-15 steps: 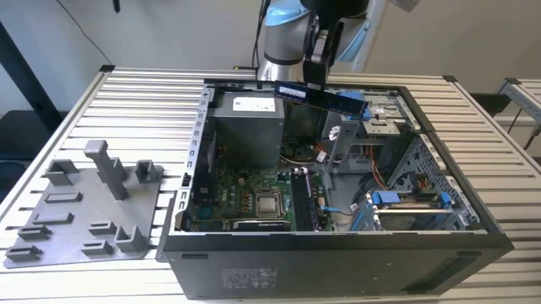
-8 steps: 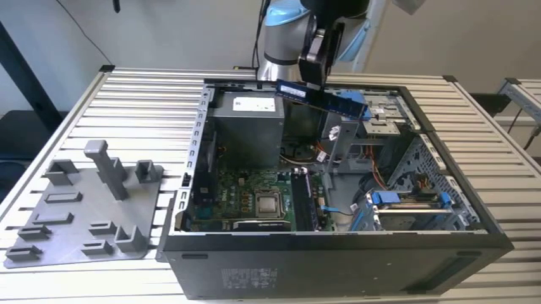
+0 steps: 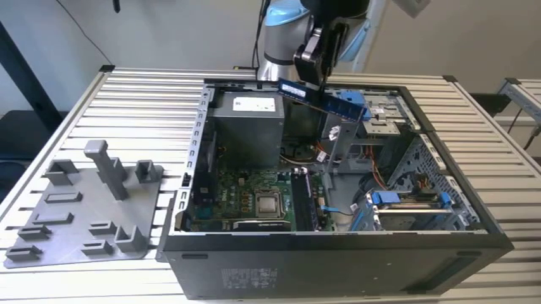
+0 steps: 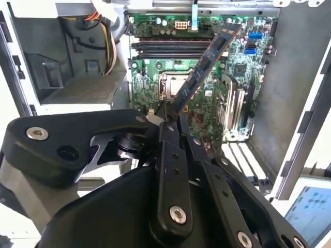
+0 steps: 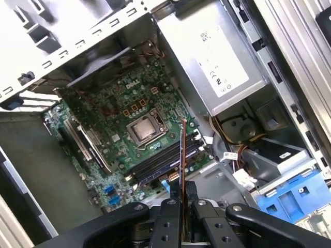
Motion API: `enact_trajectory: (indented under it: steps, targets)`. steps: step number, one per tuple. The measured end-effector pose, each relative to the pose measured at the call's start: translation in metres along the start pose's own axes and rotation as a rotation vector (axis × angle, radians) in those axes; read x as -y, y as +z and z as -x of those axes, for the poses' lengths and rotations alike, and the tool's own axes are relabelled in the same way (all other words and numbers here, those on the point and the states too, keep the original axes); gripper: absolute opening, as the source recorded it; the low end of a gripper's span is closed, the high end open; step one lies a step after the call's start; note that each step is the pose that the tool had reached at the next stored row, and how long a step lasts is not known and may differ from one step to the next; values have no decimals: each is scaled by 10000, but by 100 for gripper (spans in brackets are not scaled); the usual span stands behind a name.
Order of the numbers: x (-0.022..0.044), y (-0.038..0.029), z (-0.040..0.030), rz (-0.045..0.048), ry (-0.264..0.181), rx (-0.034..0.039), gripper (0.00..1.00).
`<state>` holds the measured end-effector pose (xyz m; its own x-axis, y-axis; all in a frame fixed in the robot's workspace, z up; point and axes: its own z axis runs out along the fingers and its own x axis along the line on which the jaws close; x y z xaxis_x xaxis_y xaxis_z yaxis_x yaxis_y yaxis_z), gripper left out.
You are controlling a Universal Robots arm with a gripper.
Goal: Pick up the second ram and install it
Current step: 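Insert the second ram into the second slot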
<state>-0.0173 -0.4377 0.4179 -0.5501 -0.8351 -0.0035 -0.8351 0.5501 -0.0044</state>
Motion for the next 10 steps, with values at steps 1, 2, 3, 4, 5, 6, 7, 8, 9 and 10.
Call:
enact_trajectory:
  steps: [1,2,3,4,5,6,7,8,9,10]
  targets:
    - [0,0,0,-3,120,-4,14]
    - [0,1,0,-6,240,-8,14]
    - [1,1,0,-10,363,-14,14]
    - [1,2,0,-13,478,-19,14]
    - [0,2,0,-17,602,-24,14]
    - [0,3,0,-21,717,-30,14]
    - [0,3,0,-25,830,-36,14]
    - [0,4,0,-29,944,-42,14]
    - [0,4,0,-32,1055,-47,14]
    - [0,5,0,-36,1167,-53,14]
